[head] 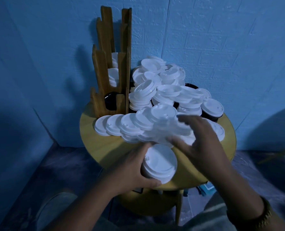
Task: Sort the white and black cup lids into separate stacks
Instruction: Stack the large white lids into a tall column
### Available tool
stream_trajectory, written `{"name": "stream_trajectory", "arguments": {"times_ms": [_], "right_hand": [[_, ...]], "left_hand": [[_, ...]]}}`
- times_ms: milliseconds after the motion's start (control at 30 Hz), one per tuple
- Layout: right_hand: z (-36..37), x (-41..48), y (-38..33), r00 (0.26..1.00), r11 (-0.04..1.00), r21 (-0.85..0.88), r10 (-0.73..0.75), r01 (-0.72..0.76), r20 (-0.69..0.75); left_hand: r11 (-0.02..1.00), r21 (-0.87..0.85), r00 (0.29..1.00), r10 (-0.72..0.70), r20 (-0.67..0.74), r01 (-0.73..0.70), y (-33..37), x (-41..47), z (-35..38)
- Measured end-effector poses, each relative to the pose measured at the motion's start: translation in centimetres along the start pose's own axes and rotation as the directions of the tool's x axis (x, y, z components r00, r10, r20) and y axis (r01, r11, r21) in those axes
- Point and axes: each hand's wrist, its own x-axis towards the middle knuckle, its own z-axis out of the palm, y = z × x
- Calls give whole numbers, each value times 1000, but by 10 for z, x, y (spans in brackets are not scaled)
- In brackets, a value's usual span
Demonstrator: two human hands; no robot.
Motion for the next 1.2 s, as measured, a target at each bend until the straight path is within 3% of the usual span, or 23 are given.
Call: {"name": "stream_trajectory", "arguments": {"times_ms": [67,233,400,500,600,700,833,1000,1200], "right_hand": [[0,25,1,998,985,-163,47,-53,-39],[17,60,-2,980,927,-356,168,-118,112],[20,56,-2,986,960,-234,163,-151,33],[1,32,-2,996,996,-39,77,-78,-49],[-17,-6,-1,981,988,154,-29,-1,192],[-11,-27,8,897,983,176,-117,45,427],[1,-25,8,859,978,198,-161,71,486],[11,-16,-3,885,983,180,-116,37,450],[5,-12,0,825,964,265,-147,-3,545]], "left_hand": [[1000,-12,1000,1,-1,-1,0,0,0],[1000,-21,1000,13,6,-13,1,0,1],[998,-59,999,15,-38,-17,2,-2,2],[997,-71,998,10,-60,-14,-2,-1,3],[997,-81,998,5,-68,-11,-2,0,3],[997,-80,998,9,-60,-14,-2,1,3],[996,-84,998,6,-59,-11,-1,0,3],[996,-84,999,-22,-48,18,-3,-1,3],[996,-88,999,-11,-32,8,-4,1,2]]}}
